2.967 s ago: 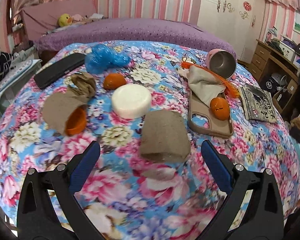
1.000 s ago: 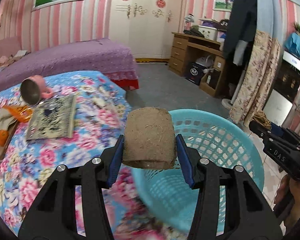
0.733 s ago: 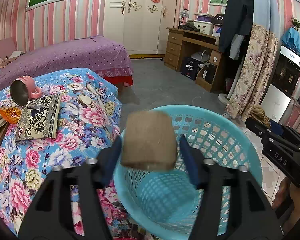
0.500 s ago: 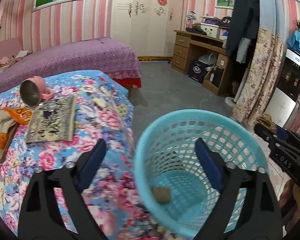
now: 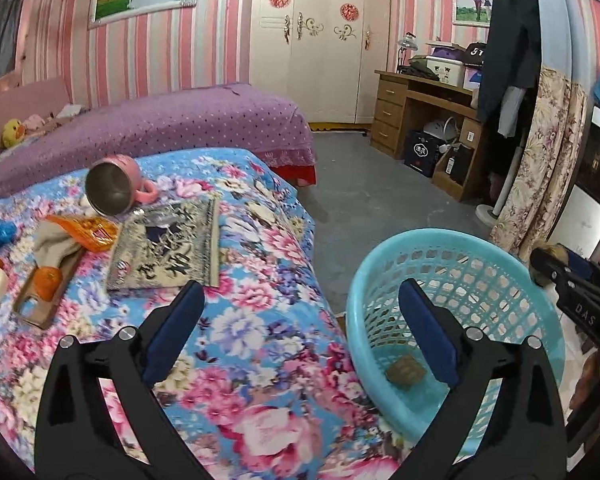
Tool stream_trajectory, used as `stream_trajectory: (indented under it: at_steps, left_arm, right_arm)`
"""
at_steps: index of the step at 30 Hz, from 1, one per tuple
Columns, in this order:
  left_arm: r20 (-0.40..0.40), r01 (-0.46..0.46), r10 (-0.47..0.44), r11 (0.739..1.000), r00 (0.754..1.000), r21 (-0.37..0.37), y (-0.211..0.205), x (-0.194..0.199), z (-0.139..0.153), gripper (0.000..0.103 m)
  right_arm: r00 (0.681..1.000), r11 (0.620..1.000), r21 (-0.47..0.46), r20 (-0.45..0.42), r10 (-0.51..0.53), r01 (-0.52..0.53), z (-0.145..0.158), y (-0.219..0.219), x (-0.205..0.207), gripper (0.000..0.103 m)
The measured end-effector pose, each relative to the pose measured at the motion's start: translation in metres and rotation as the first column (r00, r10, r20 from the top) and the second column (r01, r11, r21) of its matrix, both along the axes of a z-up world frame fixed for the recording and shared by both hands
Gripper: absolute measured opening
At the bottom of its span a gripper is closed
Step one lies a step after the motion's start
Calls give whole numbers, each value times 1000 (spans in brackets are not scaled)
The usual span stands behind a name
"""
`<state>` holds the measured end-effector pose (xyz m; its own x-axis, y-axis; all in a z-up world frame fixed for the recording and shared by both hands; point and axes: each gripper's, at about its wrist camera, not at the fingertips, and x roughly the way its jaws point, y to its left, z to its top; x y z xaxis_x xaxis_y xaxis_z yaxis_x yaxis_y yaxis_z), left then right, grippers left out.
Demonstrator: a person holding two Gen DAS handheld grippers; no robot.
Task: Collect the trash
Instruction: 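Open both grippers over the blue basket, dropping the paper and tube, then move both grippers back over the bed toward the remaining trash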
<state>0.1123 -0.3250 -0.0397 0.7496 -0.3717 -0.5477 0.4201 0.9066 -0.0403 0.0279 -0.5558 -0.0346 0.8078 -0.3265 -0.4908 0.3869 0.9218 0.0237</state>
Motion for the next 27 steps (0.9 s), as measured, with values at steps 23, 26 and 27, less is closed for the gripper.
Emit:
stream_trajectory:
  at_steps: [23,26,27]
  left_arm:
    - [39,-99,99,995,994,-5,101,2,29,97]
    - [39,-116,116,993,993,5,125,9,30,97]
    - [34,-121,120,993,992,8,135,13,30,97]
  right_arm:
    - [998,999,19,54,-44,43,25,59,29,91]
    - [998,1000,24,52,-18,16,26,77,40,91]
    - [999,1000,25,52,-7,5,27,85,44,91]
